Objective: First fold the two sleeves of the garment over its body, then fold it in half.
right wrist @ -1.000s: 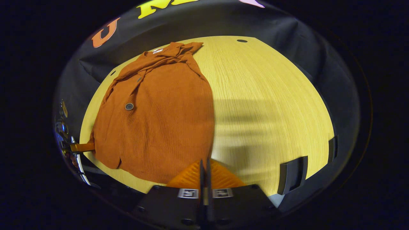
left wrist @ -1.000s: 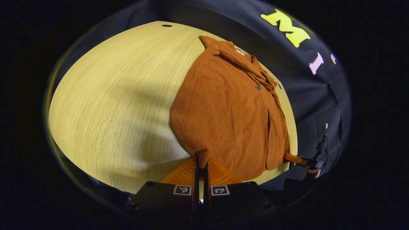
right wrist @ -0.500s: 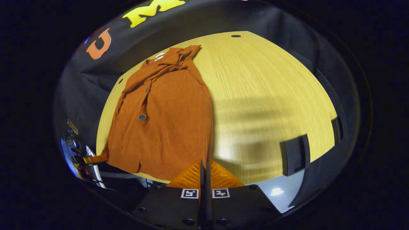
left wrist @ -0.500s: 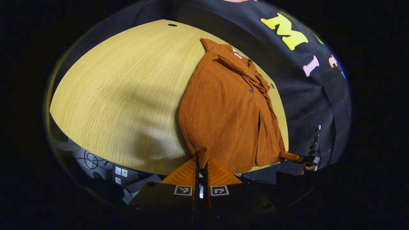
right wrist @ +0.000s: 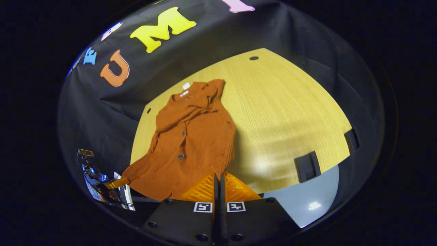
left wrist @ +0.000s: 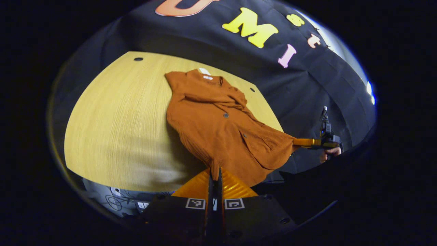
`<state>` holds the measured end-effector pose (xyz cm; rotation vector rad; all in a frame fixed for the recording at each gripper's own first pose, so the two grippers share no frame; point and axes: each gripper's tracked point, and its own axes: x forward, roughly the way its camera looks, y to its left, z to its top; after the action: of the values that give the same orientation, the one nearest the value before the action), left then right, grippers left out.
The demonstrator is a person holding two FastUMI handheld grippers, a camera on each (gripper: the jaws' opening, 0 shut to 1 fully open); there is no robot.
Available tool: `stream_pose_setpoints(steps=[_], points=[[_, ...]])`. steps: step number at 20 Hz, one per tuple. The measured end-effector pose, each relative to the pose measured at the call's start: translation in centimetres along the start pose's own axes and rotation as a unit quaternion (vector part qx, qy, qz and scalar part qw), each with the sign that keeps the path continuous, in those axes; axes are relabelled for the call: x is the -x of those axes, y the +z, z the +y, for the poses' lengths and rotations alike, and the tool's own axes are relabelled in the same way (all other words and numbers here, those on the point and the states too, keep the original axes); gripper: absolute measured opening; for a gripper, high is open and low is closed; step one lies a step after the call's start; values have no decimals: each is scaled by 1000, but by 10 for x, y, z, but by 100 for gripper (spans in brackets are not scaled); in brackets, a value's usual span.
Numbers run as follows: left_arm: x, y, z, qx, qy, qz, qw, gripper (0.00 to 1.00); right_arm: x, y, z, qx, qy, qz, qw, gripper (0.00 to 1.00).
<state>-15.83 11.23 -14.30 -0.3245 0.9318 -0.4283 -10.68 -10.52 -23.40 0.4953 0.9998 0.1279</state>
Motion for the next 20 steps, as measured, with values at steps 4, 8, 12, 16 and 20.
stream_pose_setpoints(steps=[4,8,12,16,20], points=[[1,77,-7,-10,-1,-40,999,6,1,75,35,-16,47,-30,998,0],[14,172,-10,-39,0,-87,995,6,7,161,76,29,77,-60,995,1],[10,264,-7,-63,8,-113,992,5,-1,248,119,51,119,-84,988,0],[-39,355,29,-40,38,-136,989,5,-58,316,136,86,124,-91,984,0],[-132,393,97,-37,92,-116,988,4,-157,355,128,61,121,-68,988,1]])
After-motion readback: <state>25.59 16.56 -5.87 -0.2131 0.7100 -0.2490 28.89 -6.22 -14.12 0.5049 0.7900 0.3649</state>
